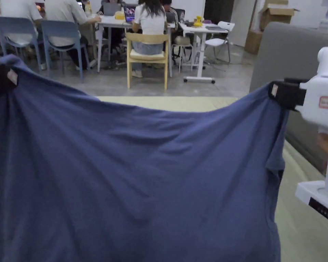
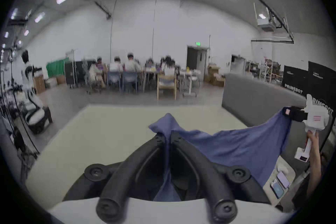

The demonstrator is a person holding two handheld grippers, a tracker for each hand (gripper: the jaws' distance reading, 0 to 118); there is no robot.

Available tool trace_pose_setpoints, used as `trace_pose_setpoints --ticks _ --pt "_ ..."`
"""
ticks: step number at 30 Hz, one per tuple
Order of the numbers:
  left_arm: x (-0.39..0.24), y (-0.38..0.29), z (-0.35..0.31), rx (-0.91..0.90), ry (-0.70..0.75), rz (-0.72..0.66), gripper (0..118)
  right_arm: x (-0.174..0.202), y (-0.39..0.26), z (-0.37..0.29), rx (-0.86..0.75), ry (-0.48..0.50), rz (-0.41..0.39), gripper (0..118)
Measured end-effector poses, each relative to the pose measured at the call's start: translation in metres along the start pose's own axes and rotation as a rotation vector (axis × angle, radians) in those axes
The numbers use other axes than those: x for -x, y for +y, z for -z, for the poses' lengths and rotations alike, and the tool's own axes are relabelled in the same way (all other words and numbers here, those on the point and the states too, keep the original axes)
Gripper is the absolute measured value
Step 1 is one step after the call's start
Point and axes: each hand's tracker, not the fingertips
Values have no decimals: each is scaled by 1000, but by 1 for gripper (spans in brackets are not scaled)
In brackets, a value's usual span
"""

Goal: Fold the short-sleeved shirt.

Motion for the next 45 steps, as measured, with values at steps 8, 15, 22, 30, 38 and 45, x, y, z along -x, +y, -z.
trace_pose_setpoints --ticks 8,15,22,30,38,45 --pt "17 148 -30 -187 119 58 3 21 159 -12 -228 3 -52 4" --pt "45 232 30 -159 163 5 3 31 262 51 -257 -11 -33 4" --pt "58 250 95 -197 225 -20 3 33 289 129 -267 -126 -66 4" --pt "70 166 199 -46 285 59 3 15 214 209 -166 -152 -68 4" --pt "77 17 302 219 195 -33 3 -3 48 269 -10 -120 11 4" --pt "74 -24 319 273 154 -50 3 -12 -8 280 103 -109 -6 4"
